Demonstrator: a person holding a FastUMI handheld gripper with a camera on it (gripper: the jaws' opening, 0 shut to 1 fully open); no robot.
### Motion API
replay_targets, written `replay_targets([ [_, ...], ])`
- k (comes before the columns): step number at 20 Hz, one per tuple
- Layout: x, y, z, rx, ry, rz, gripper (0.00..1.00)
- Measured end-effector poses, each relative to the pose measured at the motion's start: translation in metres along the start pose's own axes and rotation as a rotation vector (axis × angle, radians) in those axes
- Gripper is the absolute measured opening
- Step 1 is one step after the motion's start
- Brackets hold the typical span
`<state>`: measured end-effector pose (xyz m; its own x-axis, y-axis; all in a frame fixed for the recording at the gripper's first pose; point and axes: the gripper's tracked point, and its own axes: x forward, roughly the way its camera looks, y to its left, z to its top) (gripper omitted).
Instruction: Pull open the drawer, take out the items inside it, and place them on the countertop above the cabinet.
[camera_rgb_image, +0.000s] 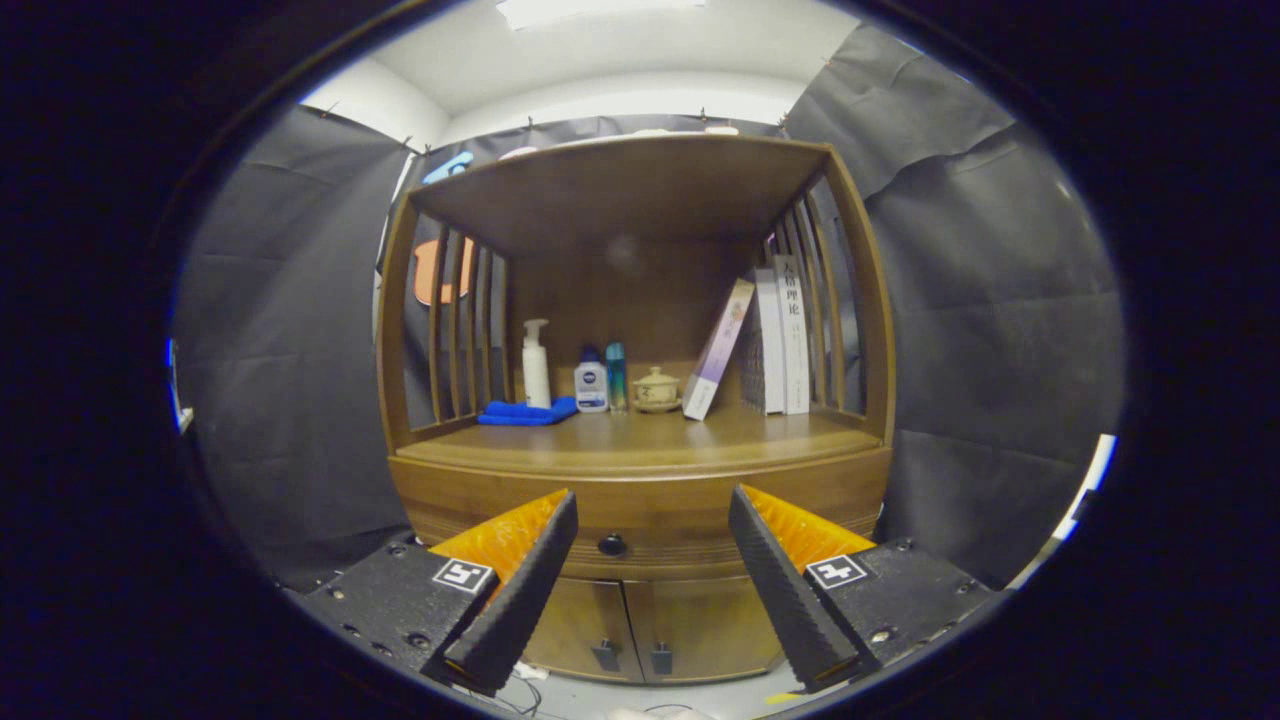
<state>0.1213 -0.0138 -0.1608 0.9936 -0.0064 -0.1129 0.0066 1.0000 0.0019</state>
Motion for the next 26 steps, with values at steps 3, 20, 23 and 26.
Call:
replay_targets([
  [3, 0.025, 0.001, -0.033, 0.029, 0.044, -0.002, 0.99],
  [20, 0.107, 0.036, -0.090, 0.032, 0.181, -0.033, 0.56],
  [23, 0.105, 0.035, -0.091, 0.001, 0.181, -0.049, 0.37],
  [26, 0.107, 0.037, -0.092, -0.004, 0.204, -0.043, 0.26],
])
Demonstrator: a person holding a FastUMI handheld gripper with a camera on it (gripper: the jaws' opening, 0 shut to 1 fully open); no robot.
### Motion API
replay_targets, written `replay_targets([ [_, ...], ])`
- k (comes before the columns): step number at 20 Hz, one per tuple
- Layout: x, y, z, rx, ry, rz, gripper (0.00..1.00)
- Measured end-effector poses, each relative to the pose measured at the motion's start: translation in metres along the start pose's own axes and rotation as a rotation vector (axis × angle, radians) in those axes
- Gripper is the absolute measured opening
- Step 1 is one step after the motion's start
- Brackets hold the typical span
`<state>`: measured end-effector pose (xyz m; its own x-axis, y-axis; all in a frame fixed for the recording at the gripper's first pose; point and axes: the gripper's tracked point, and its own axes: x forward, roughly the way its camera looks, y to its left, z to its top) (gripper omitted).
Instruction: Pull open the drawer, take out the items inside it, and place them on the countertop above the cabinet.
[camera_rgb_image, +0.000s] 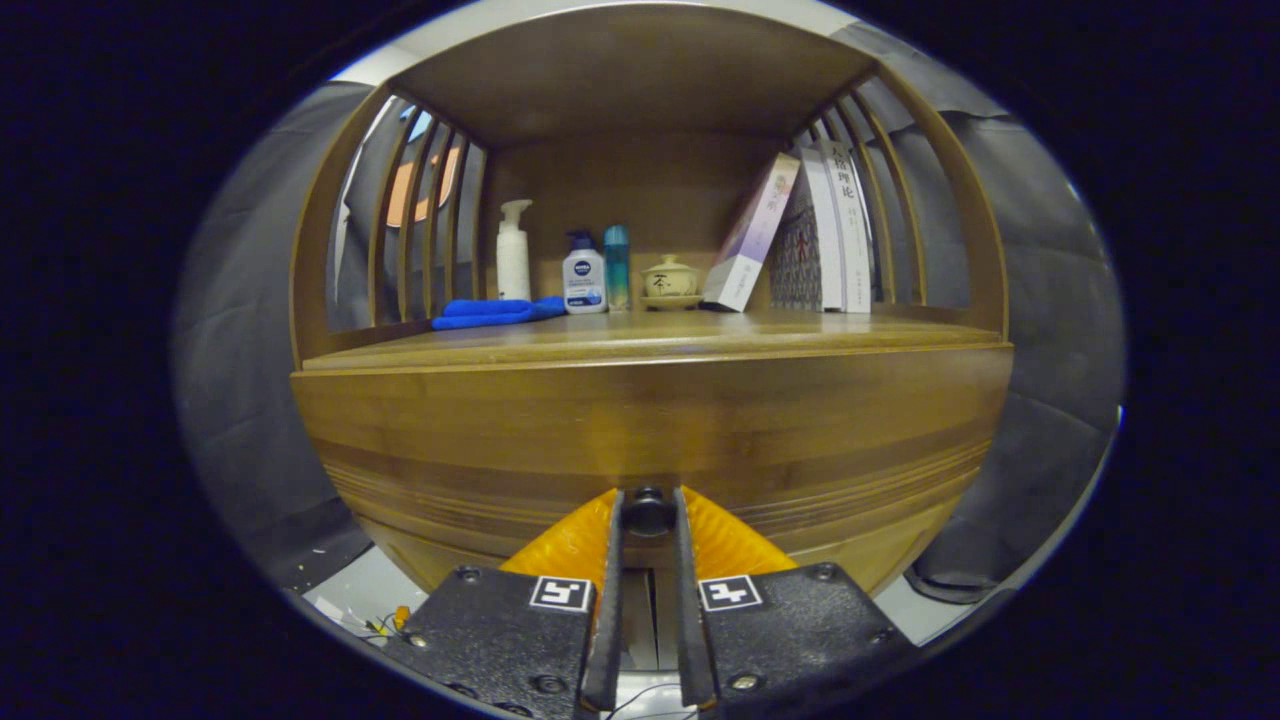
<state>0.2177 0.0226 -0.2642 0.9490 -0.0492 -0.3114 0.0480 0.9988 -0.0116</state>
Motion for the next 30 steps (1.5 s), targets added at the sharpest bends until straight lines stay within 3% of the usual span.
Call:
replay_targets([
  [10, -0.014, 0.002, -0.005, -0.025, 0.037, 0.044, 0.24],
  [18, -0.095, -0.004, -0.026, -0.052, 0.063, 0.072, 0.24],
  [30, -0.155, -0.006, -0.043, -0.051, 0.087, 0.102, 0.23],
])
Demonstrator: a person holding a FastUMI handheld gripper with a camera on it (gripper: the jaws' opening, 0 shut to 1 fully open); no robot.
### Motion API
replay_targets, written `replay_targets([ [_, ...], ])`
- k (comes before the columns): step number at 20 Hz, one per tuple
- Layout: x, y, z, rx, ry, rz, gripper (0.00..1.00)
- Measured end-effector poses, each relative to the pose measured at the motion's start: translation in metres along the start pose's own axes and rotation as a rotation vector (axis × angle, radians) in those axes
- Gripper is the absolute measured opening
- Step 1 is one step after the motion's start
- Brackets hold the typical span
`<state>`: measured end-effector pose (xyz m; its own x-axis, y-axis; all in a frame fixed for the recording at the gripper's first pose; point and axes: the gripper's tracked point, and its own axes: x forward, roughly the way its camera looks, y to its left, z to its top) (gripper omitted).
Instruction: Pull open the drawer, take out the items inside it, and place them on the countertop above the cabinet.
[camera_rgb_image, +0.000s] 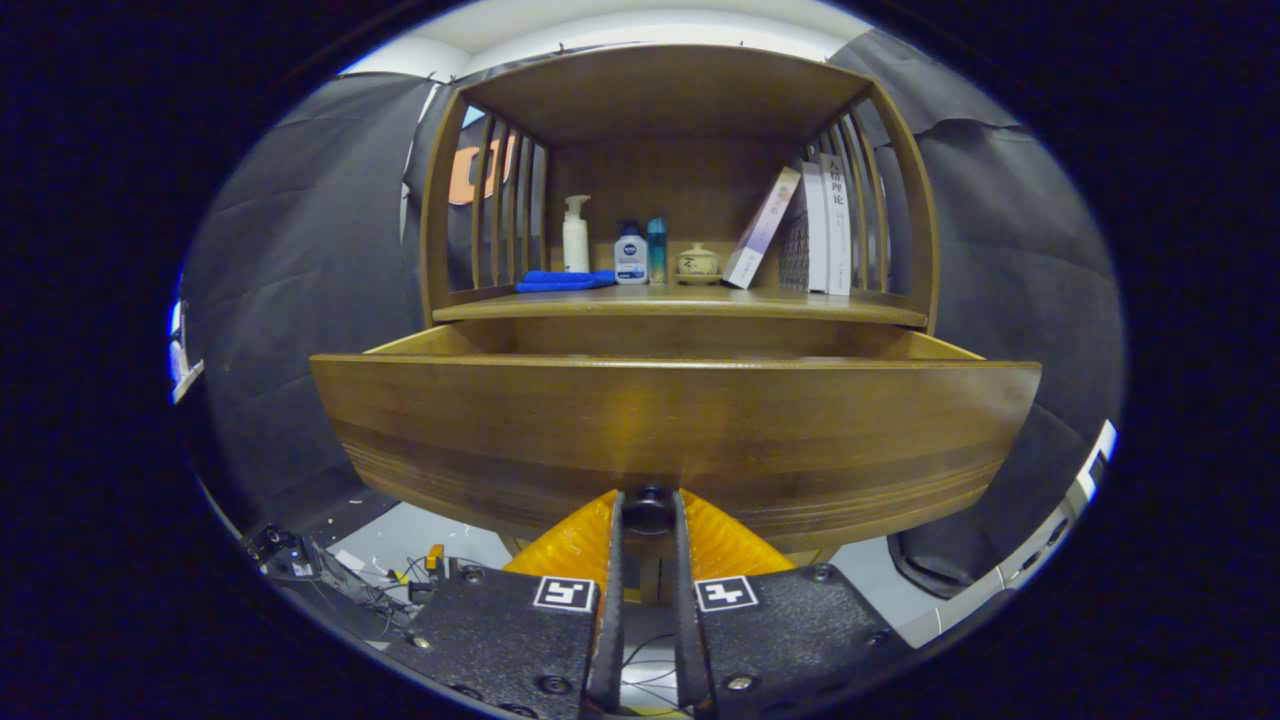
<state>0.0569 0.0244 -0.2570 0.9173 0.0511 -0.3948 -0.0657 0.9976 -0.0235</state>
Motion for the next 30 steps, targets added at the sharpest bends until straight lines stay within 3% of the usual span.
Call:
replay_targets([
  [12, -0.028, 0.004, -0.024, -0.021, 0.025, 0.001, 0.24],
  [15, -0.036, -0.001, -0.017, -0.045, -0.001, -0.027, 0.33],
  [23, -0.071, -0.001, 0.054, -0.025, -0.131, -0.036, 0.82],
  [26, -0.070, -0.008, 0.092, 0.008, -0.177, -0.045, 0.93],
  [30, -0.059, -0.018, 0.149, 0.062, -0.207, -0.068, 0.97],
])
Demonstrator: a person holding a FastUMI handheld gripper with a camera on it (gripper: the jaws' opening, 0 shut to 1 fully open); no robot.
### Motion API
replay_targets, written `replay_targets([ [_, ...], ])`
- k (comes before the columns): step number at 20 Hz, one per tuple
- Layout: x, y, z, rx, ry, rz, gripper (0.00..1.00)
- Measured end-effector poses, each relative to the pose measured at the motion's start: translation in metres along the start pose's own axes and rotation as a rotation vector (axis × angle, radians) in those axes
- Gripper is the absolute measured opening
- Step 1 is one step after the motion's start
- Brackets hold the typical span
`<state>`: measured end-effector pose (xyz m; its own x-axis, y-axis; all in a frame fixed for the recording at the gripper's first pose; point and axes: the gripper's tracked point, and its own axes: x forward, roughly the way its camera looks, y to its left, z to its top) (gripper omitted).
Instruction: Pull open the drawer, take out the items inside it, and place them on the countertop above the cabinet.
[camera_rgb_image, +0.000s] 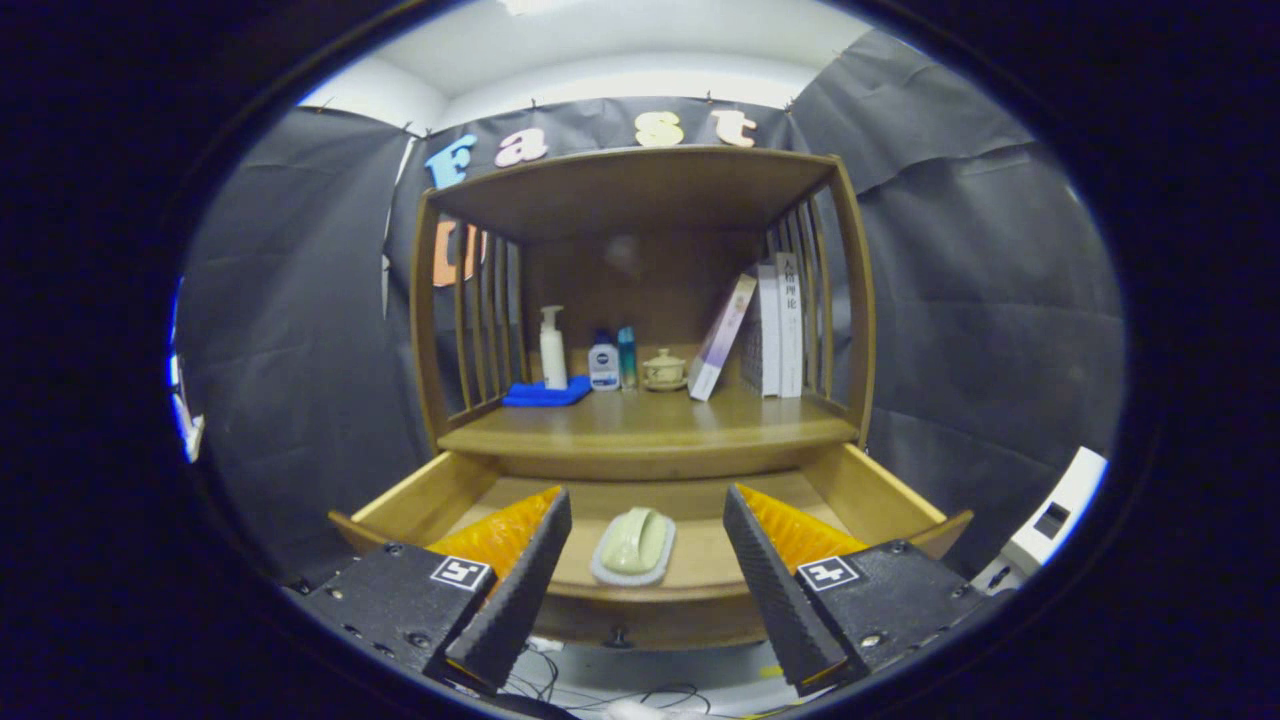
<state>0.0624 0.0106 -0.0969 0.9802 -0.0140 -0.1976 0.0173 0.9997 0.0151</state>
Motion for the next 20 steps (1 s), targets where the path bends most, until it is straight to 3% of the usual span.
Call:
replay_targets([
  [5, 0.040, 0.011, 0.054, 0.005, 0.026, 0.006, 0.97],
  [8, 0.073, 0.028, 0.058, 0.025, 0.120, 0.050, 0.96],
  [14, 0.136, 0.030, -0.004, -0.062, 0.414, 0.025, 0.97],
  [17, 0.150, 0.039, -0.046, -0.044, 0.598, 0.062, 0.97],
  [20, 0.151, 0.036, -0.080, 0.008, 0.786, 0.043, 0.93],
])
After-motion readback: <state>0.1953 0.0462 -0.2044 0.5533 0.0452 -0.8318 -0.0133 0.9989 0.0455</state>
